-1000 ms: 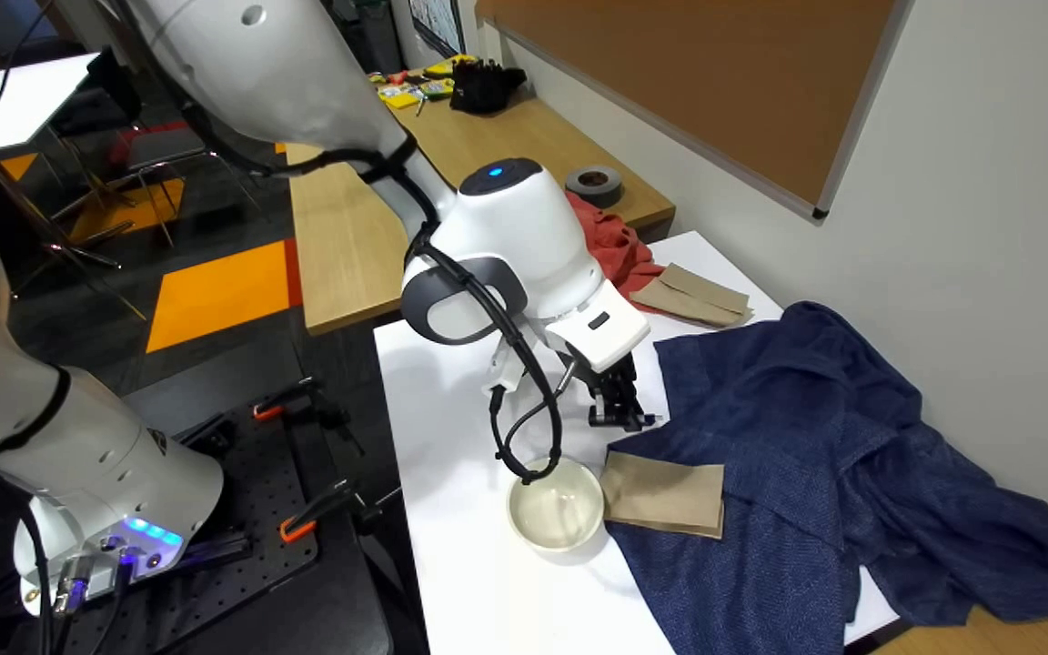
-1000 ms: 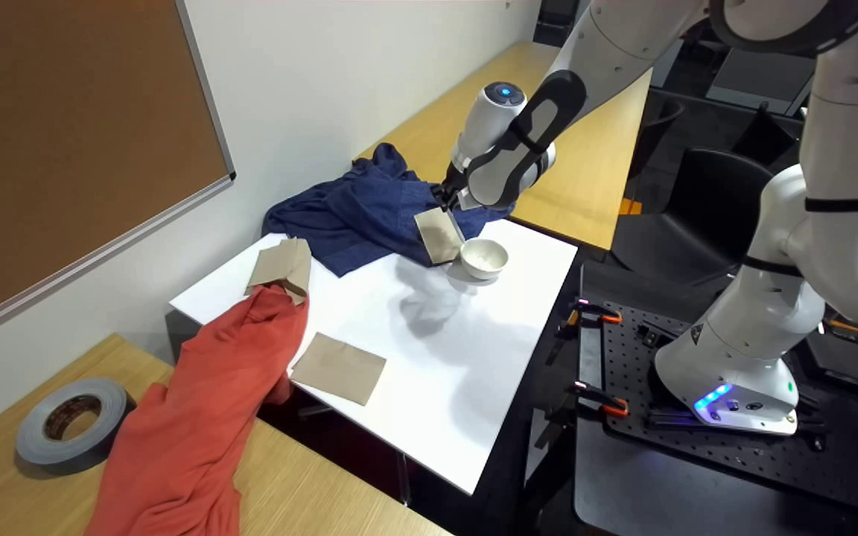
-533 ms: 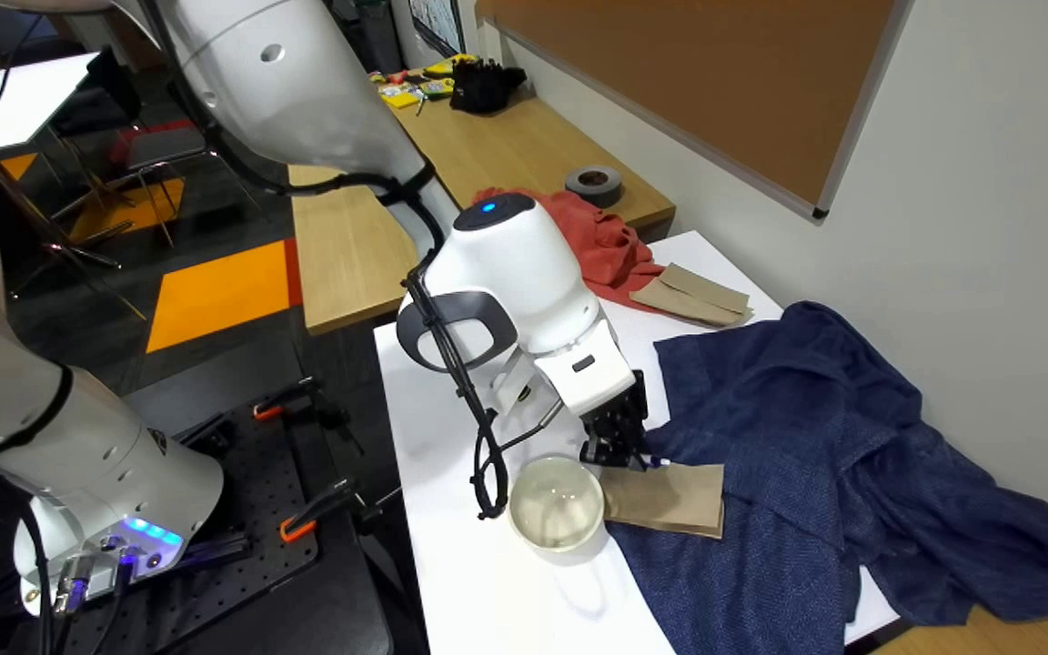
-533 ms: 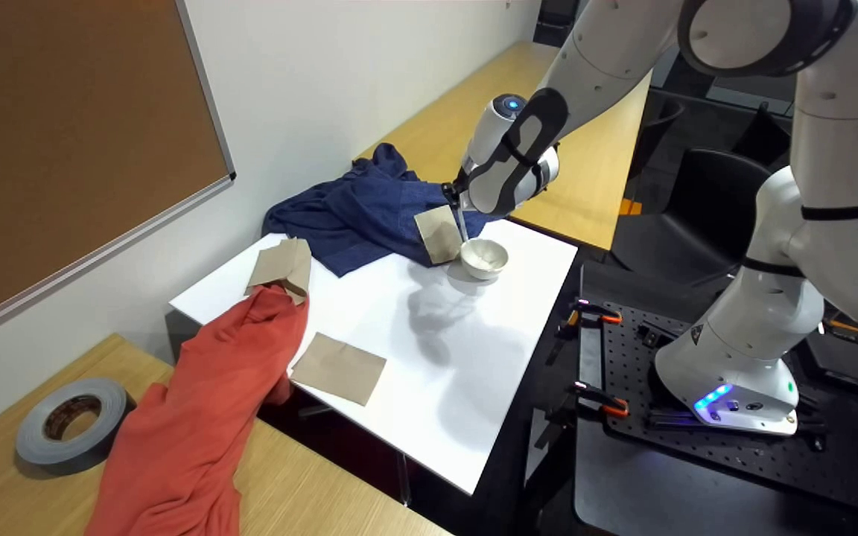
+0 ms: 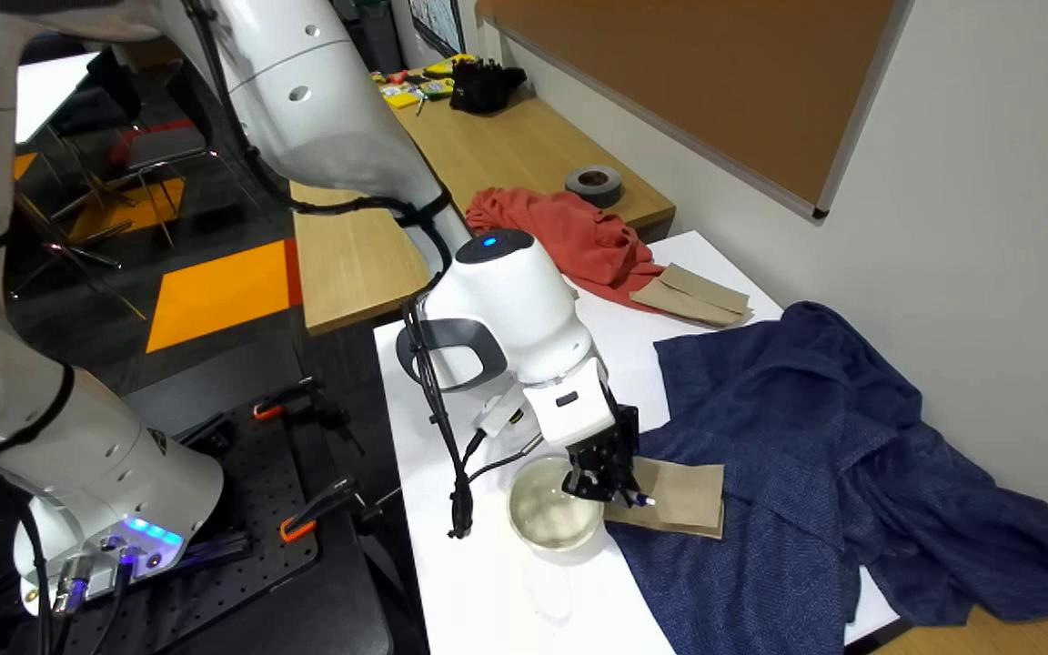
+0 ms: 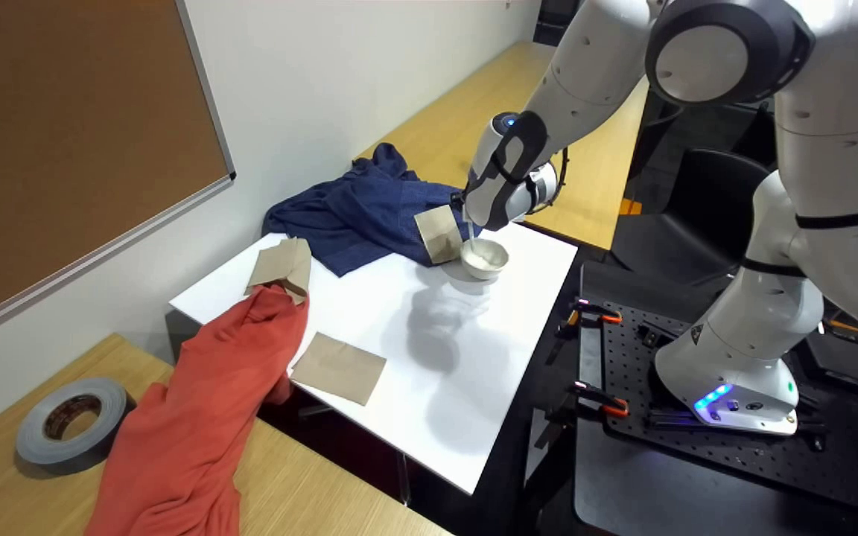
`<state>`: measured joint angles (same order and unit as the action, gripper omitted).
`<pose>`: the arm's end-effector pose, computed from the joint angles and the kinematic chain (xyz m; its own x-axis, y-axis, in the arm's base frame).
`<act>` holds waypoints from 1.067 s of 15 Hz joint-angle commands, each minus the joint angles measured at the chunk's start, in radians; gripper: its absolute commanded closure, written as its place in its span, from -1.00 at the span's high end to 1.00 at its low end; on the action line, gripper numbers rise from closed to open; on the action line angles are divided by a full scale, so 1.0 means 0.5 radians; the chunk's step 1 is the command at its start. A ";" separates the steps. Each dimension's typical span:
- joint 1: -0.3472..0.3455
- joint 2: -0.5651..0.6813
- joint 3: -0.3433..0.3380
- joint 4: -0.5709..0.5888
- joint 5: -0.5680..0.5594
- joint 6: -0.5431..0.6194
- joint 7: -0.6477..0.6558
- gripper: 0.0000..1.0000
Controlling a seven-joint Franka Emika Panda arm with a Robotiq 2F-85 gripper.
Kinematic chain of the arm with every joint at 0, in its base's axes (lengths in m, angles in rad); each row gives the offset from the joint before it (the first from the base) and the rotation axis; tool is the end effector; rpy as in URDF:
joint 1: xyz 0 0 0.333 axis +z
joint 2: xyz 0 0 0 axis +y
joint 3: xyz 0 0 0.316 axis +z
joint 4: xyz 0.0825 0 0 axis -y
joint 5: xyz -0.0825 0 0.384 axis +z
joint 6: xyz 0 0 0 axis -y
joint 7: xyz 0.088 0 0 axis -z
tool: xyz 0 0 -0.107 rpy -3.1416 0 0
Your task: Put the pen in the bowl
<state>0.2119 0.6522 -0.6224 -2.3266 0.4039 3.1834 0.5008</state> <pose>0.4674 -0.2588 0.1561 0.3588 -0.8125 0.4595 -0.9172 -0.3983 0.0119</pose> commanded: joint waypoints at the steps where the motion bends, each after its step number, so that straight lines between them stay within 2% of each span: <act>1: 0.074 0.065 -0.056 -0.004 0.072 0.010 0.072 -0.92; 8: 0.166 0.134 -0.115 -0.030 0.095 -0.008 0.090 -0.92; 9: 0.182 0.130 -0.124 -0.040 0.096 -0.007 0.086 -0.17; 10: 0.203 0.129 -0.138 -0.048 0.098 -0.002 0.084 -0.15; 16: 0.328 0.078 -0.230 -0.112 0.106 0.025 0.077 0.73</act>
<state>0.3228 0.7211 -0.6997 -2.3427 0.4389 3.1832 0.5196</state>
